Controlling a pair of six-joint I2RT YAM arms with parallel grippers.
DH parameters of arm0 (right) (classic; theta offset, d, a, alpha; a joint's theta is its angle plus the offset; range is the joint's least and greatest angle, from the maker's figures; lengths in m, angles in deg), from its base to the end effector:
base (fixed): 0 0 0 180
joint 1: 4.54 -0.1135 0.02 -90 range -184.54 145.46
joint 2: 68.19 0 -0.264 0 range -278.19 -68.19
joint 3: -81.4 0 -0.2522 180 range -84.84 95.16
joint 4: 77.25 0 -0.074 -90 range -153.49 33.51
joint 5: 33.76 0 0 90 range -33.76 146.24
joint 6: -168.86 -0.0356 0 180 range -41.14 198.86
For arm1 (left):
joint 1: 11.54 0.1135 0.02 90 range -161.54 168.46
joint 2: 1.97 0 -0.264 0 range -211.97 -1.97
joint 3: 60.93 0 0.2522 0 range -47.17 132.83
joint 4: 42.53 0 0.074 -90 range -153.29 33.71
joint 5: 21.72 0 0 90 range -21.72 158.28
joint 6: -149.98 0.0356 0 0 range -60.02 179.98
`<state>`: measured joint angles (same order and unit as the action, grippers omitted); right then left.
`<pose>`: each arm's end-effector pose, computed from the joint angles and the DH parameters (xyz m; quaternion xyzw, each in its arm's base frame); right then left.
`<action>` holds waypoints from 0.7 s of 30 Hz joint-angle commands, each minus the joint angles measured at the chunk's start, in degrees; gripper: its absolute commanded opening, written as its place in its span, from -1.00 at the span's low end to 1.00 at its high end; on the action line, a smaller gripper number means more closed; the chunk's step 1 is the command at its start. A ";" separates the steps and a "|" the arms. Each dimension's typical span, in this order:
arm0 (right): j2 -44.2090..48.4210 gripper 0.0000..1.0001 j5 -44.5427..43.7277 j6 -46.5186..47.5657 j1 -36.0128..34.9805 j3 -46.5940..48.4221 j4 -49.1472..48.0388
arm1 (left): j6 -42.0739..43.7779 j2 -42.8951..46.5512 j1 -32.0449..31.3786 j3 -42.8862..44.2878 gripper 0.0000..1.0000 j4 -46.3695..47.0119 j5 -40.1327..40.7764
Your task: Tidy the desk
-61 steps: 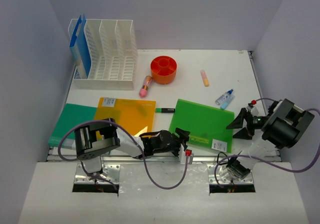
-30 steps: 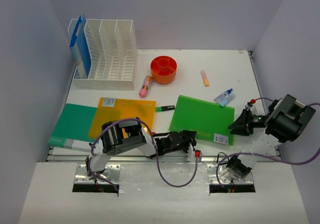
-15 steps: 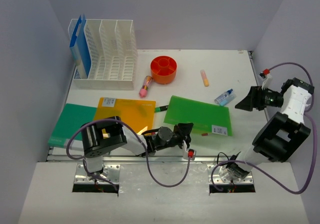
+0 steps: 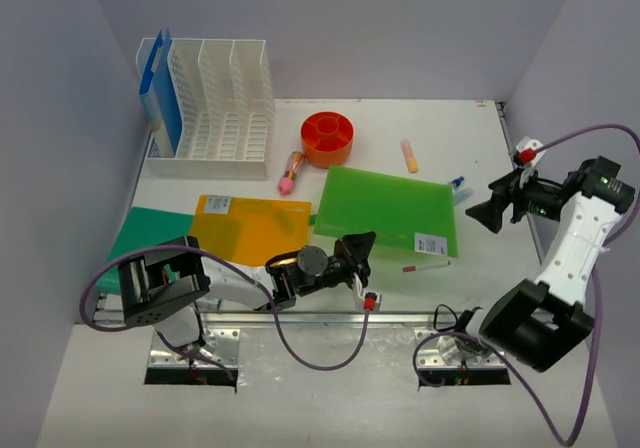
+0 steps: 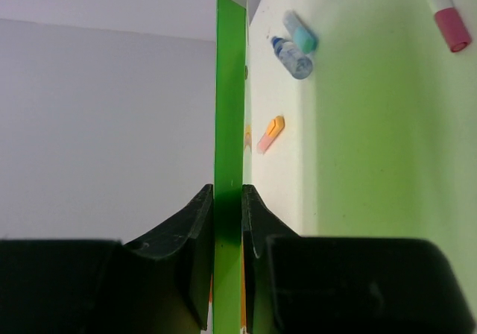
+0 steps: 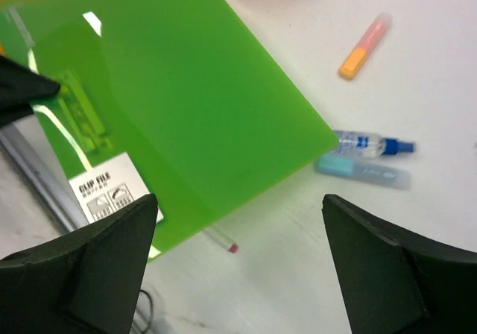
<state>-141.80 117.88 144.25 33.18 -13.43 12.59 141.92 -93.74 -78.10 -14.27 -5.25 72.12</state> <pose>0.1861 -0.1043 0.3283 -0.2551 0.8170 0.2482 0.4537 0.1273 -0.2877 0.1838 0.7191 0.2257 0.1129 0.6475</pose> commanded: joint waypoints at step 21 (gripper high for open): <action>21.70 0.82 0.45 22.27 -18.42 -6.06 10.67 | -20.91 16.03 4.12 15.38 -1.00 -31.81 -3.70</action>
<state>-119.05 118.89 166.88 18.22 -21.26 14.59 124.45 -80.22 -75.71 -3.52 -34.86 70.87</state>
